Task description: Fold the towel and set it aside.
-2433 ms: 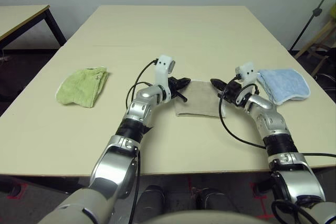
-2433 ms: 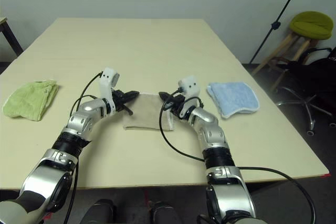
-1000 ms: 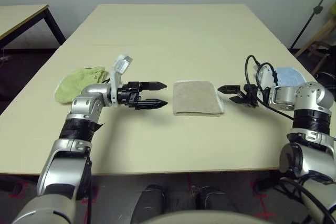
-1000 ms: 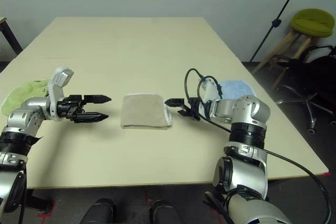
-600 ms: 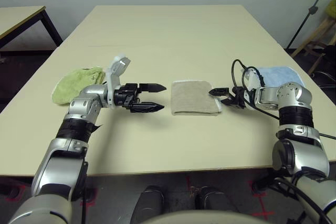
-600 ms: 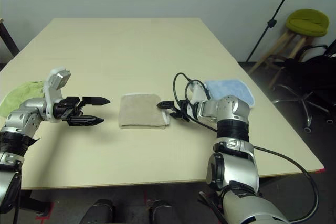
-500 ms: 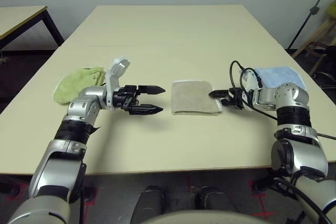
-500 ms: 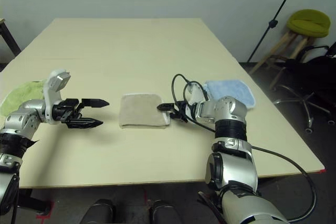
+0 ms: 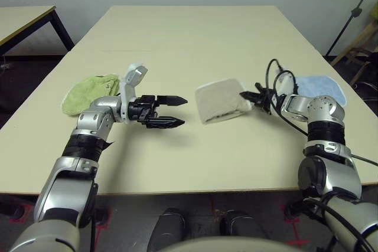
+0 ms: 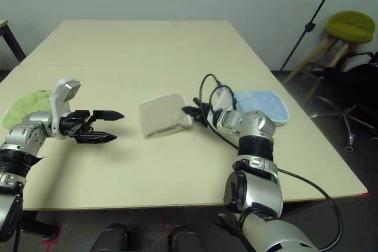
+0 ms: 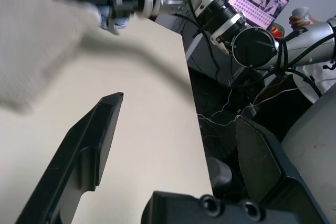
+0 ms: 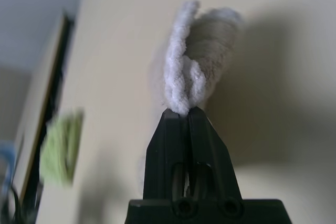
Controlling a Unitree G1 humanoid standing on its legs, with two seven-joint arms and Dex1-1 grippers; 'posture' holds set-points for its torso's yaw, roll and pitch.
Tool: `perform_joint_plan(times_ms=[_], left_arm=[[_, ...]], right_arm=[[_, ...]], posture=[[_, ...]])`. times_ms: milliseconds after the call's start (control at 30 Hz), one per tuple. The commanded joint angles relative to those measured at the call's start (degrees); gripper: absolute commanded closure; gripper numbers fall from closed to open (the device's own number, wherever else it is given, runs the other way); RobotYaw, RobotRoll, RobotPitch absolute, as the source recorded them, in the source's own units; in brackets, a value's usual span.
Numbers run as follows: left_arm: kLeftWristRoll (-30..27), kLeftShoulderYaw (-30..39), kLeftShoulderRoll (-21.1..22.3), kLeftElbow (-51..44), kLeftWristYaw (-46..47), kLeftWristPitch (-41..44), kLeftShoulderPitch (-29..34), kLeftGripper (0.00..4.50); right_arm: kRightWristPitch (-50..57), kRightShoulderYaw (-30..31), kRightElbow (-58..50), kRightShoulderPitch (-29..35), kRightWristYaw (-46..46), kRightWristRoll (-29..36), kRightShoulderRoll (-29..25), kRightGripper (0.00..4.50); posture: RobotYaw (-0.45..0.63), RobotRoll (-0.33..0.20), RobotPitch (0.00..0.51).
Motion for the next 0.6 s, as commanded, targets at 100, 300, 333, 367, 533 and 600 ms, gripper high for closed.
perform_joint_plan(times_ms=[100, 300, 333, 367, 533, 600], left_arm=[[1.02, 0.40, -0.99, 0.13, -0.08, 1.04, -1.07, 0.00], [1.43, 0.05, -2.23, 0.75, -0.17, 1.24, -1.81, 0.00], [1.49, -0.04, -2.38, 0.99, -0.17, 1.19, -2.00, 0.00], [1.45, -0.16, -2.43, 1.21, -0.17, 1.13, -2.18, 0.00], [1.38, -0.30, -2.63, 1.78, -0.17, 0.87, -2.53, 0.00], [1.29, -0.29, -2.71, 1.75, -0.17, 0.92, -2.44, 0.00]], right_arm=[[-13.10, -7.14, -5.39, -1.67, -5.92, 2.67, -1.63, 4.46], [-23.46, -10.36, -8.22, 1.00, -11.29, 2.50, -2.52, 4.46], [-24.47, -10.79, -8.79, 1.99, -12.66, 2.30, -2.44, 4.46], [-26.08, -10.90, -9.14, 2.86, -13.48, 2.09, -2.27, 4.46], [-29.23, -10.77, -9.77, 7.93, -16.02, 2.69, -1.37, 4.46], [-30.15, -10.79, -8.48, 10.03, -16.39, 2.68, -1.37, 4.46]], posture=[[0.02, 0.000, 0.019], [0.00, 0.000, 0.022], [0.00, 0.000, 0.022], [0.00, 0.000, 0.022], [-0.01, 0.000, 0.024], [-0.01, 0.000, 0.025]])
